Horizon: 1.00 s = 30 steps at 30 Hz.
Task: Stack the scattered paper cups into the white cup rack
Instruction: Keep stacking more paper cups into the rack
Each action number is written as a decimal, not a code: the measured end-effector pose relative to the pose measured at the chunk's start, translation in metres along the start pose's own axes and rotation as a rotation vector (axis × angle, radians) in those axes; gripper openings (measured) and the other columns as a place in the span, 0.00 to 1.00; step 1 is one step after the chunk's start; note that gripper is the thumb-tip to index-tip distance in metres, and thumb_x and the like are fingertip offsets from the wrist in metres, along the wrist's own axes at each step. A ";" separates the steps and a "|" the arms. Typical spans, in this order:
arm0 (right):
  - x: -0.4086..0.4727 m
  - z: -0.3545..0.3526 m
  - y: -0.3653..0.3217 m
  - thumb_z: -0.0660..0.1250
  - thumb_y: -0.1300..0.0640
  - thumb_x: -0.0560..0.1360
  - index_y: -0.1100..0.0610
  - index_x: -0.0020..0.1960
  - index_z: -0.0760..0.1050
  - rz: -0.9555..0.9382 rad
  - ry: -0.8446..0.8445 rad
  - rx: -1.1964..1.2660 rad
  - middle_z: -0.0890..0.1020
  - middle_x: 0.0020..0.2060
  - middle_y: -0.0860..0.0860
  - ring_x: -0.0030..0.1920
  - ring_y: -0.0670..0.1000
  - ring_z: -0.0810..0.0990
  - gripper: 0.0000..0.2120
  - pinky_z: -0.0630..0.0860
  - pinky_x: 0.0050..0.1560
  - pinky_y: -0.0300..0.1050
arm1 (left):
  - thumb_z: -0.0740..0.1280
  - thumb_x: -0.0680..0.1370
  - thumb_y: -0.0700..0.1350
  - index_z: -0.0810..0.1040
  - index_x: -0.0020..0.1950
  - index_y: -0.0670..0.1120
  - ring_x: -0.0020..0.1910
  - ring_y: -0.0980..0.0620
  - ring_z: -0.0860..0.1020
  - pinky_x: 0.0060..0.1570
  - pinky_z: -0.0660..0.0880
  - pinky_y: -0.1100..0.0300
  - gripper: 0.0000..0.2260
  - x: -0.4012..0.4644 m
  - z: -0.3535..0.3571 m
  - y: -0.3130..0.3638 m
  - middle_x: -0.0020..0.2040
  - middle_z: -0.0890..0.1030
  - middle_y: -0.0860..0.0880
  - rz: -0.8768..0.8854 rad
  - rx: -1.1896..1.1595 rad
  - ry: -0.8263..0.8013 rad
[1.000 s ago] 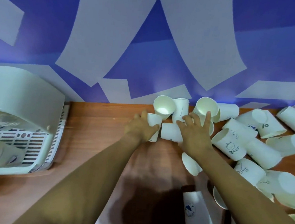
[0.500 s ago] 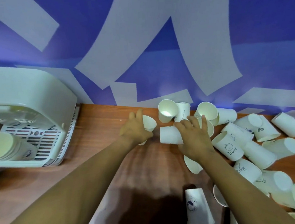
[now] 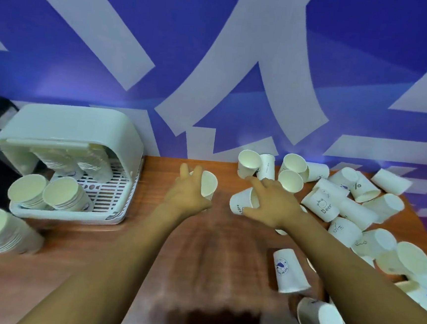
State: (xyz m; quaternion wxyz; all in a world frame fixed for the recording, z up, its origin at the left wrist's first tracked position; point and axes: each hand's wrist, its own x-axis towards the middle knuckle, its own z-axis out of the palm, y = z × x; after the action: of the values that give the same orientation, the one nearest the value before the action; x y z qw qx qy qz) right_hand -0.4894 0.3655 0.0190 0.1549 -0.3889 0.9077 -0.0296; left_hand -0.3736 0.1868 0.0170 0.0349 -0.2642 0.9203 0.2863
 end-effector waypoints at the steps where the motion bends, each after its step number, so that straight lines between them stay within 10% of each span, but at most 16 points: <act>1: -0.005 -0.001 -0.005 0.63 0.39 0.72 0.46 0.75 0.51 0.005 -0.023 0.006 0.67 0.70 0.53 0.70 0.57 0.65 0.37 0.70 0.62 0.55 | 0.77 0.66 0.48 0.65 0.67 0.48 0.61 0.44 0.69 0.56 0.75 0.54 0.33 -0.005 -0.007 -0.002 0.63 0.64 0.46 0.019 0.040 0.017; 14: -0.034 -0.014 -0.117 0.76 0.44 0.63 0.52 0.68 0.61 -0.007 0.067 0.170 0.70 0.61 0.52 0.58 0.54 0.73 0.40 0.72 0.52 0.46 | 0.74 0.66 0.44 0.66 0.69 0.49 0.63 0.44 0.65 0.58 0.70 0.53 0.33 -0.076 -0.080 -0.076 0.63 0.64 0.46 0.128 0.111 0.093; 30: -0.024 -0.009 -0.288 0.65 0.30 0.67 0.47 0.61 0.70 0.032 0.105 0.081 0.75 0.55 0.47 0.56 0.52 0.76 0.29 0.72 0.51 0.48 | 0.73 0.69 0.55 0.64 0.73 0.54 0.67 0.44 0.65 0.64 0.68 0.52 0.34 -0.118 -0.175 -0.214 0.67 0.67 0.47 0.085 0.027 0.157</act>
State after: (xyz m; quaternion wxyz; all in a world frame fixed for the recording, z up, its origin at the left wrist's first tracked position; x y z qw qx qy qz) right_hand -0.2757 0.1818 0.0840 0.1230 -0.3656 0.9188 -0.0842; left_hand -0.1485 -0.0024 0.0796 -0.0458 -0.2458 0.9345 0.2534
